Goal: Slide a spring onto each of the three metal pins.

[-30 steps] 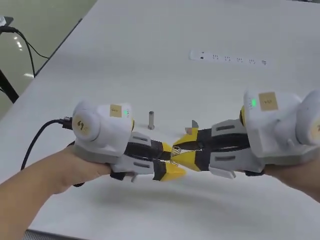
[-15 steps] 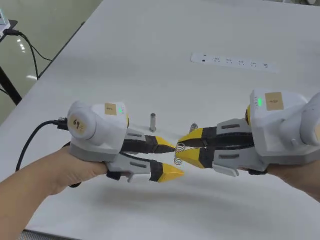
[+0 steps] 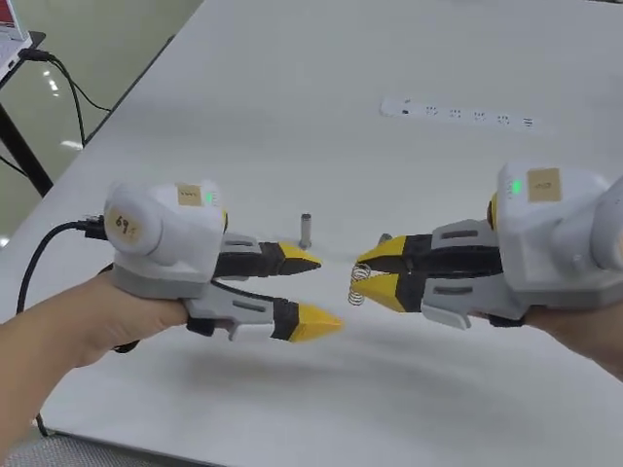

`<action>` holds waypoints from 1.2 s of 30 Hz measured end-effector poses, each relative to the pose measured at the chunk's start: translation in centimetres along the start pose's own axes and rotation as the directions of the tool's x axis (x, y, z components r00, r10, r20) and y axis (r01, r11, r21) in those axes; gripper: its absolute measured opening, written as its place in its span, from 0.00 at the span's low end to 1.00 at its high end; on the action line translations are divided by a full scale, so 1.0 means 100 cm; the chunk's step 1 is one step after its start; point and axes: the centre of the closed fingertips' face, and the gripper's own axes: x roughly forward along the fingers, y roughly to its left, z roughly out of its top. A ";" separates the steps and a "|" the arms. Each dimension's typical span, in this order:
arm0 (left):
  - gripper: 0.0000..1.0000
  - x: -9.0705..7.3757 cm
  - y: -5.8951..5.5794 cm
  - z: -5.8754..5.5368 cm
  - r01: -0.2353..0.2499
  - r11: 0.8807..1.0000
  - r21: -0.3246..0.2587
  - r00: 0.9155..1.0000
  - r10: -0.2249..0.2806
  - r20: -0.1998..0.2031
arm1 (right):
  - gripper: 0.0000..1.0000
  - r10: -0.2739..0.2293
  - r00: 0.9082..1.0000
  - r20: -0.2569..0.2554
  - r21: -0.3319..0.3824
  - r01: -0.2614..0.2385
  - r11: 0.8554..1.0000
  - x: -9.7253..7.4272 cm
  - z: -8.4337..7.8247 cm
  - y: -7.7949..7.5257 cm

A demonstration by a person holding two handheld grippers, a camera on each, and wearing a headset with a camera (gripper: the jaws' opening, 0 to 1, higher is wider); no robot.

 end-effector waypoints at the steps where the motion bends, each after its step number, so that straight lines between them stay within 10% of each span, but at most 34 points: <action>1: 0.41 -0.003 0.002 0.000 -0.009 1.000 0.000 1.000 0.009 0.003 | 0.07 -0.001 1.000 0.000 0.001 0.001 1.000 0.000 0.000 -0.001; 36: 0.98 -0.065 0.044 -0.025 -0.236 0.969 -0.076 0.971 0.238 0.018 | 0.07 -0.102 0.995 -0.023 0.064 0.103 0.993 0.000 -0.022 -0.026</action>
